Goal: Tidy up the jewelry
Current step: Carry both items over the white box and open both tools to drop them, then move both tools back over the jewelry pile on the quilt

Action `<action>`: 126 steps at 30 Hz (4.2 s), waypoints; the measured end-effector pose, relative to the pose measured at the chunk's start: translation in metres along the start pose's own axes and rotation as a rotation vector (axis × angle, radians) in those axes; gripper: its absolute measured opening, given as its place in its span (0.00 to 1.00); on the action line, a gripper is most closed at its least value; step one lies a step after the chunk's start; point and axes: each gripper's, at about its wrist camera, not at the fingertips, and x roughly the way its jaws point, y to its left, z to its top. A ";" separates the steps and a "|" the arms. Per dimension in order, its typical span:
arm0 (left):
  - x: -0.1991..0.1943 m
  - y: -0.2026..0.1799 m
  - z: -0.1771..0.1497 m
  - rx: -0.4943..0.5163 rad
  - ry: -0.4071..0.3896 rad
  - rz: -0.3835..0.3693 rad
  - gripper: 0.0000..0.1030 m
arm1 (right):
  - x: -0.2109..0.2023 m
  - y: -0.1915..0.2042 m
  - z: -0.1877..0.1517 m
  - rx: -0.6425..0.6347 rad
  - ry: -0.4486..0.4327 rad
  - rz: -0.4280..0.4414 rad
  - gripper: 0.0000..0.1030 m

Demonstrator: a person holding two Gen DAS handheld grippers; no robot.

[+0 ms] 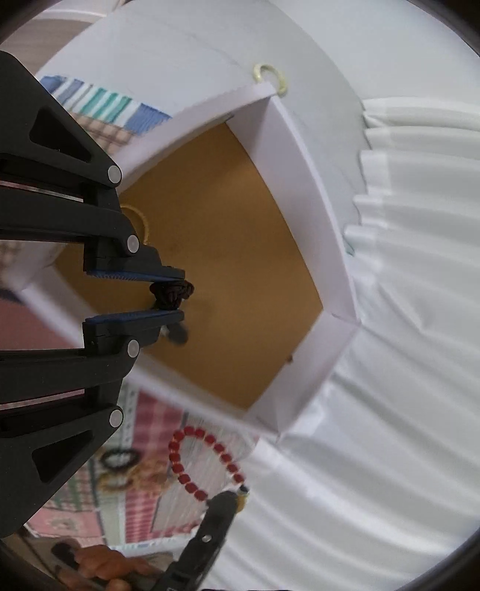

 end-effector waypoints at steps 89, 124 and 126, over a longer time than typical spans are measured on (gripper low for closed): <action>-0.045 -0.187 -0.257 0.338 0.014 0.037 0.99 | -0.173 -0.023 -0.348 0.226 -0.009 -0.615 0.85; -0.031 -0.177 -0.250 0.302 0.036 -0.010 0.99 | -0.178 -0.039 -0.351 0.281 -0.031 -0.612 0.85; -0.028 -0.172 -0.245 0.283 0.045 -0.022 0.99 | -0.175 -0.042 -0.352 0.292 -0.022 -0.603 0.85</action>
